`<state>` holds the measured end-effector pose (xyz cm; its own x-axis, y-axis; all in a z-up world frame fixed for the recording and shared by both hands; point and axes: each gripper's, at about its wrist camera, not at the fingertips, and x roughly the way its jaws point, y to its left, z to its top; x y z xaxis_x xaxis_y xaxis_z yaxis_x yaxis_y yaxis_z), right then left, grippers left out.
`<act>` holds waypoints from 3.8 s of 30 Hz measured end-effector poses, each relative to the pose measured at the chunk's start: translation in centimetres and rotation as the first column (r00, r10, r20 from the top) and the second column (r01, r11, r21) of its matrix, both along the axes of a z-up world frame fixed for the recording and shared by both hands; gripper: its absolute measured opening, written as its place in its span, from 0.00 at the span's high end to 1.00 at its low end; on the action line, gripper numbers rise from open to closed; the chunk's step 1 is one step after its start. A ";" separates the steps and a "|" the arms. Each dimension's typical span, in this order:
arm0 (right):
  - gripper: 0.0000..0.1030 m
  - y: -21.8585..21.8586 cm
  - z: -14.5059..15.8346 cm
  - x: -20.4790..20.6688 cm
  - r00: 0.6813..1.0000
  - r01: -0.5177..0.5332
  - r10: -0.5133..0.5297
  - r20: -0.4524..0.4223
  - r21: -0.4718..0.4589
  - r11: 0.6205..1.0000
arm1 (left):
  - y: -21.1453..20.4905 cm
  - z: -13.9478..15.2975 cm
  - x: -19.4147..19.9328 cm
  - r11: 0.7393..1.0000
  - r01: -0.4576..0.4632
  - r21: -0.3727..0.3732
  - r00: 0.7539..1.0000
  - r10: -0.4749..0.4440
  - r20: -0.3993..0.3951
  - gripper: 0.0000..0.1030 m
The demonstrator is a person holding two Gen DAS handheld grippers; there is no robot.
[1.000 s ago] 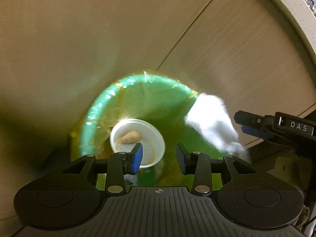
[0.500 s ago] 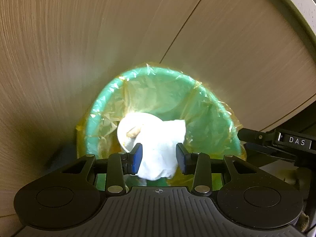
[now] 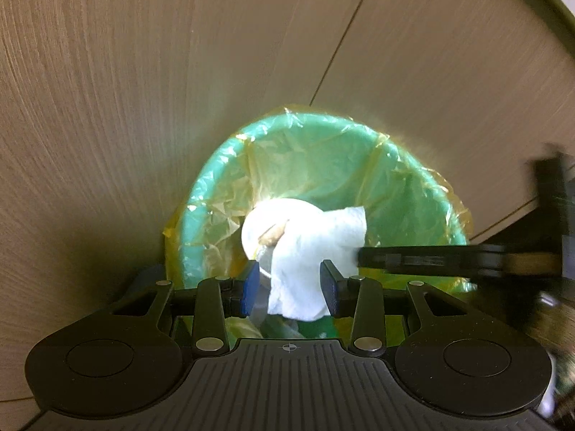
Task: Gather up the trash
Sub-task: 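Open both grippers to drop the potato and tissue into the bin, then raise both grippers from the bin back over the counter, then grasp the garlic bulb with the right gripper while the left gripper reaches the eggplant sponge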
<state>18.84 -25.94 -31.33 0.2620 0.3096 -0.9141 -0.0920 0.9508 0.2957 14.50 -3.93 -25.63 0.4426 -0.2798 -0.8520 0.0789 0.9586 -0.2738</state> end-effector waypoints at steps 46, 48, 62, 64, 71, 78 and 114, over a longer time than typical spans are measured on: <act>0.82 -3.4 2.1 3.5 0.998 0.038 -0.035 -0.043 0.087 0.996 | 0.4 1.9 0.4 0.999 0.045 0.020 0.999 -0.045 -0.010 0.60; 0.82 -3.9 5.2 2.5 0.998 0.023 -0.026 0.050 0.052 0.998 | -0.5 3.7 0.1 0.998 0.056 0.032 0.998 -0.057 0.029 0.60; 0.49 -3.6 32.4 -0.4 0.740 -0.043 0.046 0.671 -0.020 0.999 | 0.8 30.8 -6.0 0.978 0.166 0.124 0.867 -0.205 0.455 0.59; 0.46 -3.3 34.7 -0.3 0.716 -0.074 0.053 0.696 0.000 0.997 | 2.6 33.9 -6.0 0.982 0.111 0.155 0.844 -0.176 0.506 0.58; 0.42 2.1 35.8 1.2 0.691 -0.110 0.105 0.716 -0.040 0.993 | 11.8 38.0 1.1 0.966 -0.214 0.142 0.844 0.110 0.525 0.59; 0.41 3.6 35.4 1.4 0.704 -0.114 0.131 0.698 -0.071 0.991 | 20.2 36.0 9.6 0.864 -0.480 0.150 0.795 0.357 0.490 0.60; 0.32 25.5 34.6 17.1 0.807 -0.475 0.369 0.461 0.136 0.869 | 15.7 33.2 7.5 0.945 -0.109 0.309 0.916 -0.025 0.400 0.59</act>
<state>35.96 -0.39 3.28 0.3850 0.6662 -0.6386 -0.6298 0.6955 0.3459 22.03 11.77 7.53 0.7645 0.0026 -0.6446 0.0737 0.9931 0.0915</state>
